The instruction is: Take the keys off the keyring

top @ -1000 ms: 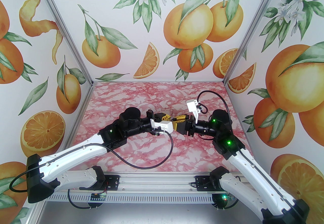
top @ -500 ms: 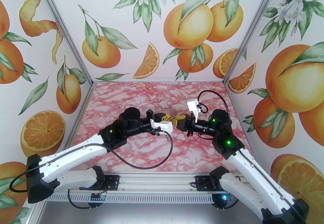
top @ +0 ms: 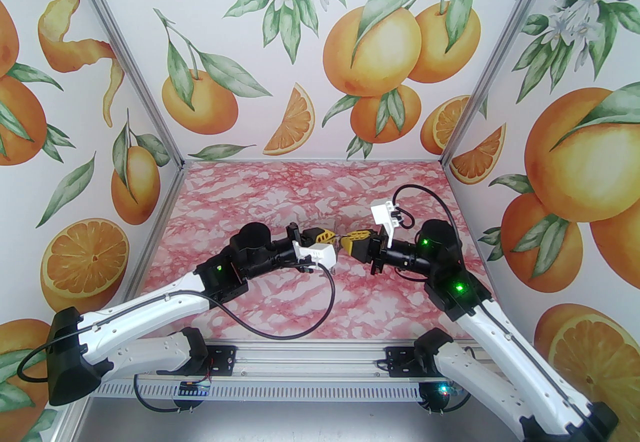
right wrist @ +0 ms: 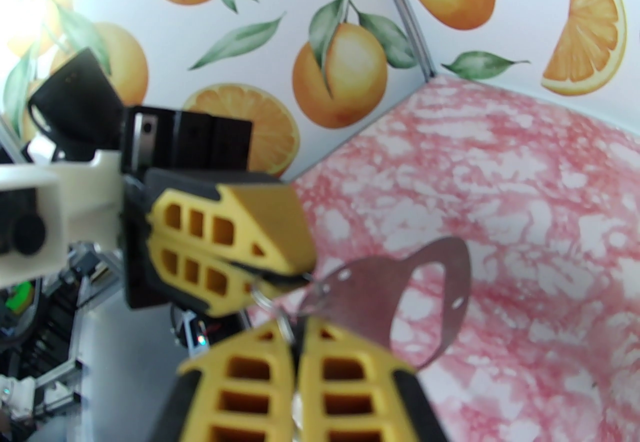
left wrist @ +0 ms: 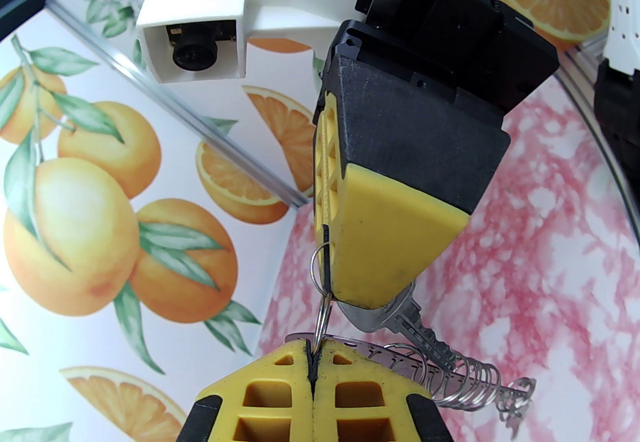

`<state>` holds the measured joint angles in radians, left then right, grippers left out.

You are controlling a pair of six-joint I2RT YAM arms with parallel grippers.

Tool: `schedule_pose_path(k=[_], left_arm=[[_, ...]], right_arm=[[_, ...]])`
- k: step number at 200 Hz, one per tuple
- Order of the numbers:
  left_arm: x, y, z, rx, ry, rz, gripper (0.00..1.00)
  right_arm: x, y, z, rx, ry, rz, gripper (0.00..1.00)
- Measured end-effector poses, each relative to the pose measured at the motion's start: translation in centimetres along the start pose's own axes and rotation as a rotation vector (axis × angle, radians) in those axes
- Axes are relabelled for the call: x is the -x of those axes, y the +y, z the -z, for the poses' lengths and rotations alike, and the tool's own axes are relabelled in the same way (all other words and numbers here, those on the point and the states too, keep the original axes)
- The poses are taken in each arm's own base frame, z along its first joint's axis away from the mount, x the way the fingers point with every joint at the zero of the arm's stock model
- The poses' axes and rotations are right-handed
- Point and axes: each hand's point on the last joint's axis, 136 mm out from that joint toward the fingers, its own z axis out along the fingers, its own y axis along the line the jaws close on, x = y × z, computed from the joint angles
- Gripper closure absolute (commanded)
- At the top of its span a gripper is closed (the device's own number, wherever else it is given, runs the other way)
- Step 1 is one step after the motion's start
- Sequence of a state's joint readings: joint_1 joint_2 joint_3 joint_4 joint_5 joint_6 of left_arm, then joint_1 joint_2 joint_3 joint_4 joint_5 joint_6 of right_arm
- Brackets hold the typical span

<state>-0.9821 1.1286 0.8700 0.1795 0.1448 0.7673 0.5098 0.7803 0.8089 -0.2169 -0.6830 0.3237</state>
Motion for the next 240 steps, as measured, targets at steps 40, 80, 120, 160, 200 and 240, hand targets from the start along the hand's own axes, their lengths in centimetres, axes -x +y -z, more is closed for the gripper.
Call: schedule_pose_path(k=[40,80,120,160,200,240], left_arm=[[0.1,0.8,0.0,0.044,-0.022,0.079,1.00],[-1.1,-0.2,0.3,0.050,-0.024,0.165,1.00],[-1.8,-0.4,0.4,0.078,-0.030,0.212,1.00],[-2.3,-0.1,0.5,0.095,-0.042,0.261,0.80],[-2.4,-0.1,0.7,0.060,-0.064,0.347,0.64],[-2.7,-0.1,1.5,0.012,-0.071,0.401,0.55]], right_arm=[[1.5,-0.2,-0.8,-0.103,0.067,0.080,1.00],[0.8,-0.8,-1.5,-0.130,0.182,0.101,1.00],[0.6,-1.2,-2.1,-0.135,0.250,0.101,1.00],[0.5,-1.4,-2.6,-0.134,0.302,0.088,1.00],[0.3,-1.1,-2.8,-0.119,0.343,0.069,1.00],[-0.4,-1.1,-3.1,-0.103,0.382,0.041,1.00]])
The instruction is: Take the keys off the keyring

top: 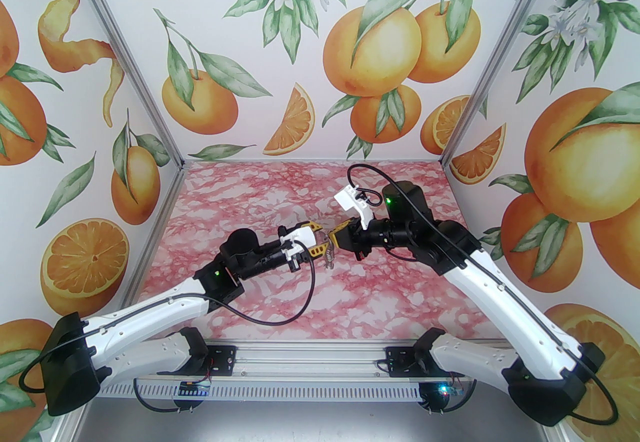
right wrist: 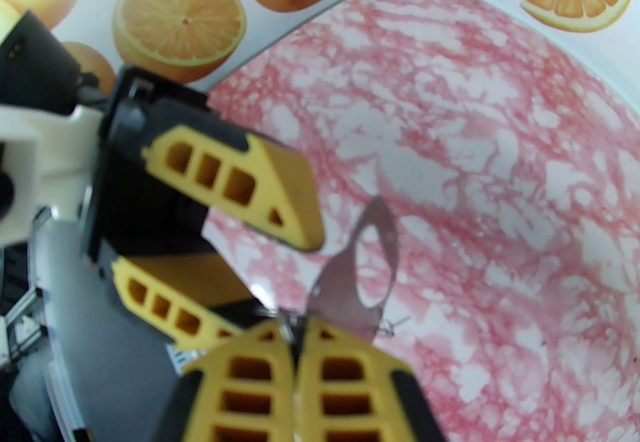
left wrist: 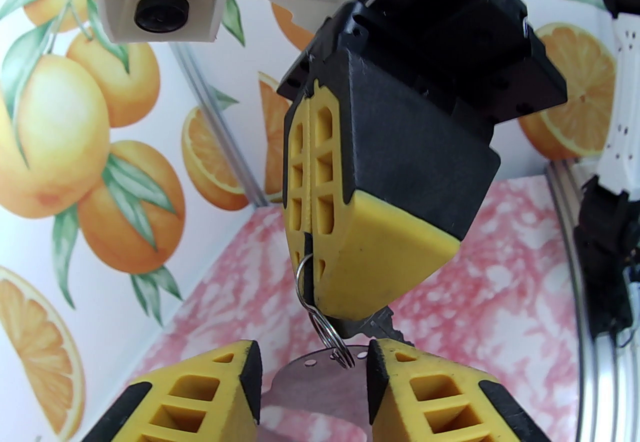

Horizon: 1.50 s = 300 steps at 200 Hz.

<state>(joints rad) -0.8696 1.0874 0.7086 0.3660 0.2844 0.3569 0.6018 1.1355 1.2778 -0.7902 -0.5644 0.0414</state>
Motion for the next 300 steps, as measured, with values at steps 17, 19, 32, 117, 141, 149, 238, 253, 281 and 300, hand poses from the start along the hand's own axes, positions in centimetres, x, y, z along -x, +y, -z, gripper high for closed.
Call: schedule_pose_path(k=[17,19,32,117,141,149,238,253,281,300], left_arm=[[-0.2,0.2,0.2,-0.020,-0.002,0.019,0.52],[-0.2,0.3,0.2,-0.022,-0.002,0.021,0.51],[-0.2,0.1,0.3,-0.041,-0.009,0.020,0.51],[0.3,-1.6,-1.0,-0.188,-0.041,0.023,0.55],[-0.3,-1.7,-1.2,-0.201,-0.030,0.029,0.60],[-0.5,-1.7,-1.2,-0.209,-0.029,0.032,0.61],[-1.3,-1.6,-0.9,-0.255,-0.003,0.040,0.69],[-1.2,-1.6,-0.9,-0.257,-0.008,0.039,0.67],[-0.6,-1.5,-1.0,-0.260,-0.030,0.033,0.65],[0.0,-1.3,-1.0,-0.251,-0.055,0.029,0.67]], right_arm=[[-0.1,0.2,0.0,0.012,0.003,0.001,1.00],[-0.1,0.2,0.0,0.014,0.003,0.001,1.00],[-0.1,0.4,0.0,0.022,0.005,0.004,1.00],[-0.1,0.8,0.0,0.048,0.006,0.003,1.00],[-0.2,0.8,0.0,0.047,0.011,0.001,1.00],[-0.3,0.8,0.0,0.047,0.014,0.002,1.00],[0.6,1.5,1.0,0.049,0.018,0.041,1.00],[0.7,1.4,0.8,0.049,0.021,0.038,1.00],[0.7,1.3,0.7,0.049,0.025,0.032,1.00],[0.7,1.3,0.7,0.049,0.025,0.027,1.00]])
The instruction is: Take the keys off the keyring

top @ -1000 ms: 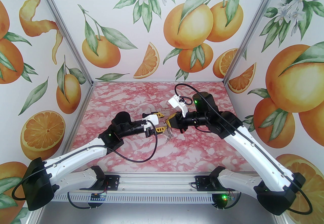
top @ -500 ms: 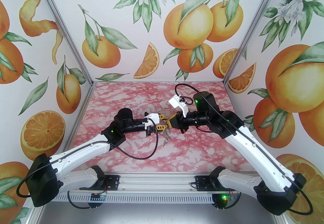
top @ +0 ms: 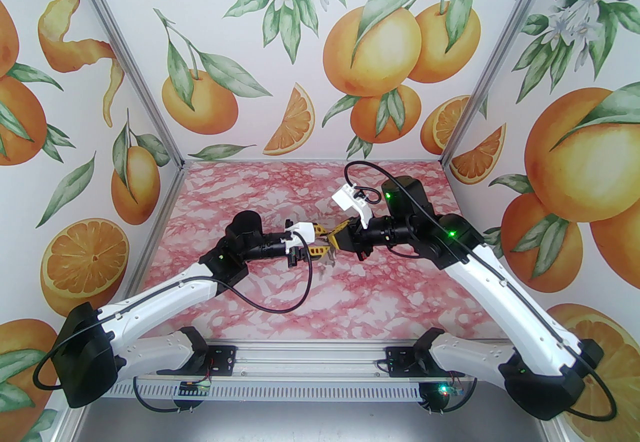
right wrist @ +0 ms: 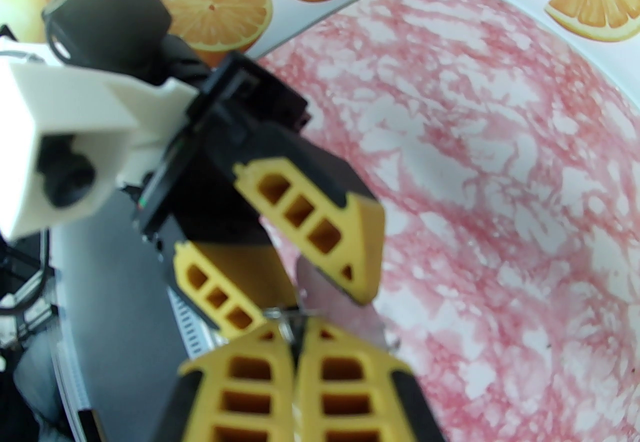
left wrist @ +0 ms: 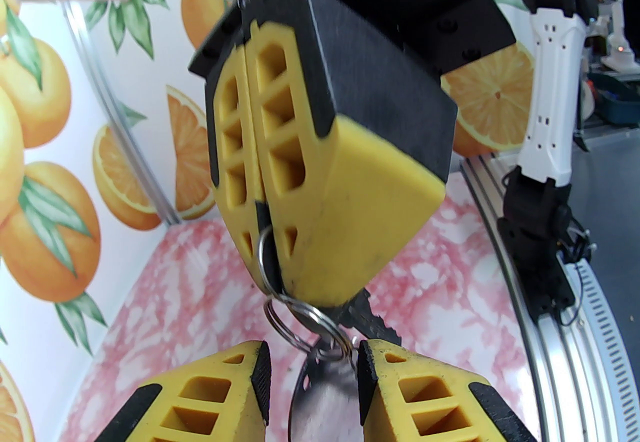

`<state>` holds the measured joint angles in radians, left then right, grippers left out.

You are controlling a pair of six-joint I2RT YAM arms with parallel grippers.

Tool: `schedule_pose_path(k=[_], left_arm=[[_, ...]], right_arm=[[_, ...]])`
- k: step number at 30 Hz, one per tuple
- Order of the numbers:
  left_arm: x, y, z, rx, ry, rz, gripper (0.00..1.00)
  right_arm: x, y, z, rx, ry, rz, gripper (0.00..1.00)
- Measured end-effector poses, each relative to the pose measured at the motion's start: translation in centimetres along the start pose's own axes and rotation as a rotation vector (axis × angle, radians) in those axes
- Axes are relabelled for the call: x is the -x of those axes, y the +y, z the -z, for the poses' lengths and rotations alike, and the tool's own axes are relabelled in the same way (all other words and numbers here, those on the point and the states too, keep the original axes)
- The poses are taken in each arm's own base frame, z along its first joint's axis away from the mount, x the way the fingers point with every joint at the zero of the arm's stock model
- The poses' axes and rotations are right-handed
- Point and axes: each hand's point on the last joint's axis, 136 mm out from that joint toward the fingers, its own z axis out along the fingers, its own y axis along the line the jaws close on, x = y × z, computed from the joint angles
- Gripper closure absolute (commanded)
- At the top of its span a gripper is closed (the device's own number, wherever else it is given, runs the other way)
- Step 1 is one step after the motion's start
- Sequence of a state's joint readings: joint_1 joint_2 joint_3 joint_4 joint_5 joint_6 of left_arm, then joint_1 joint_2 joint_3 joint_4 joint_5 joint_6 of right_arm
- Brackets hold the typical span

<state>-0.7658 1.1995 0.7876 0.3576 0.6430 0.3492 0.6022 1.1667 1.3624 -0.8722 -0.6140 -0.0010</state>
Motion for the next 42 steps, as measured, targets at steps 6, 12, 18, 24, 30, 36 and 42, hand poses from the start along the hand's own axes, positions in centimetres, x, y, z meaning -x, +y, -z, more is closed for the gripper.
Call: schedule_pose_path(k=[6,12,18,24,30,36,42], left_arm=[[0.4,0.2,0.0,0.010,-0.018,-0.005,0.75],[0.2,0.5,0.1,0.034,-0.019,-0.009,0.83],[0.4,1.3,0.2,0.088,-0.037,-0.015,0.71],[0.5,1.6,0.1,0.131,-0.051,-0.027,0.74],[0.8,1.8,0.4,0.180,-0.067,-0.039,0.73],[2.1,1.5,0.5,0.187,-0.100,-0.065,0.73],[2.2,1.3,0.2,0.201,-0.097,-0.084,0.78]], right_arm=[[0.4,0.0,0.1,-0.004,-0.015,0.003,1.00],[0.4,-0.2,0.1,-0.012,-0.016,-0.009,1.00],[0.4,-0.2,0.1,-0.013,-0.018,-0.026,1.00],[0.6,-0.4,0.2,-0.032,-0.025,-0.039,1.00],[0.6,-0.7,0.3,-0.053,-0.029,-0.050,1.00],[0.6,-1.0,0.3,-0.069,-0.031,-0.073,1.00],[0.7,-1.1,0.4,-0.075,-0.033,-0.091,1.00]])
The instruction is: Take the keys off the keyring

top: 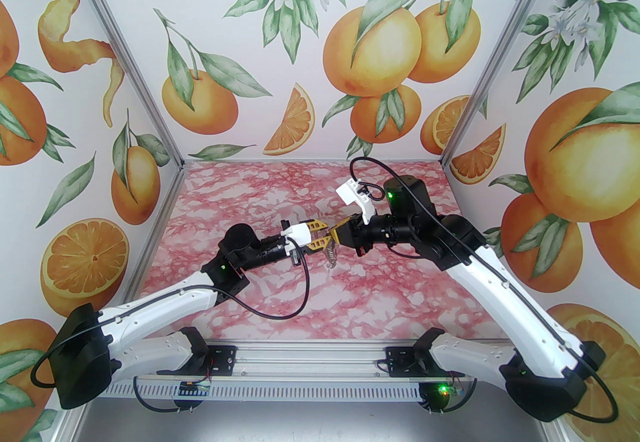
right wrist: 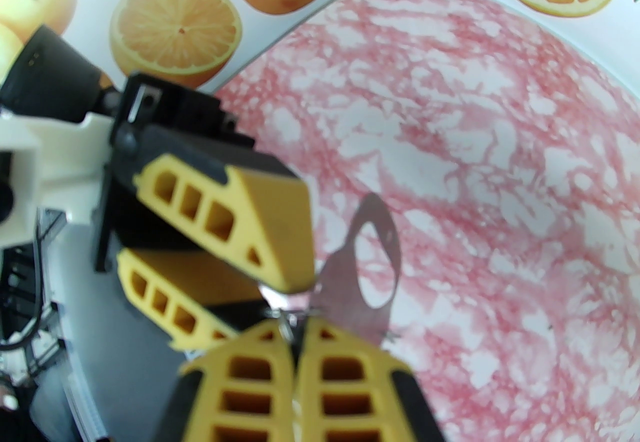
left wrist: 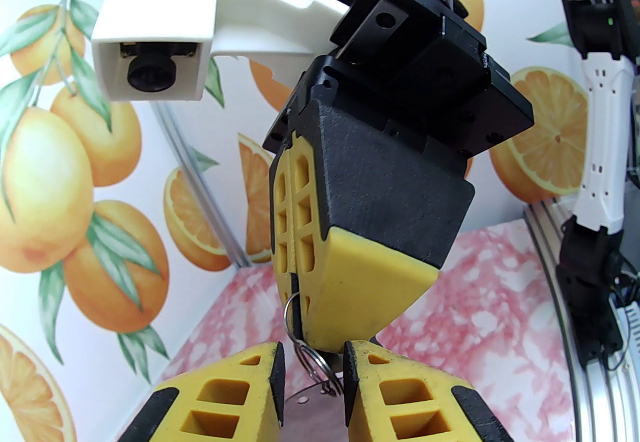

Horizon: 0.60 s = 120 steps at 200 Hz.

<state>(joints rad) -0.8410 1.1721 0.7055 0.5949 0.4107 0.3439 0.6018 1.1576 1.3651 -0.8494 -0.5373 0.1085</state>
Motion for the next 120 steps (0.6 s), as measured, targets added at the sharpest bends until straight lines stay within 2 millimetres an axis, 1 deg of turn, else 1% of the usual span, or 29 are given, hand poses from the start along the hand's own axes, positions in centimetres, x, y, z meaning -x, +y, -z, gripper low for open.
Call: schedule_pose_path(k=[42,59,81,98,120], left_arm=[[-0.32,0.51,-0.10,0.037,0.016,-0.007,0.79],[-0.40,0.65,-0.11,0.046,0.020,-0.013,0.83],[-0.36,0.76,-0.11,0.051,0.019,-0.027,0.84],[-0.42,0.79,-0.14,0.053,0.020,-0.030,0.88],[-0.44,0.78,-0.18,0.055,0.021,-0.040,0.89]], right_arm=[[0.37,-0.04,0.20,-0.010,-0.011,-0.002,1.00],[0.44,-0.08,0.22,-0.013,-0.013,-0.002,1.00],[0.54,-0.12,0.23,-0.016,-0.017,-0.006,1.00],[0.58,-0.18,0.23,-0.020,-0.019,-0.007,1.00],[0.60,-0.29,0.23,-0.026,-0.020,-0.010,1.00]])
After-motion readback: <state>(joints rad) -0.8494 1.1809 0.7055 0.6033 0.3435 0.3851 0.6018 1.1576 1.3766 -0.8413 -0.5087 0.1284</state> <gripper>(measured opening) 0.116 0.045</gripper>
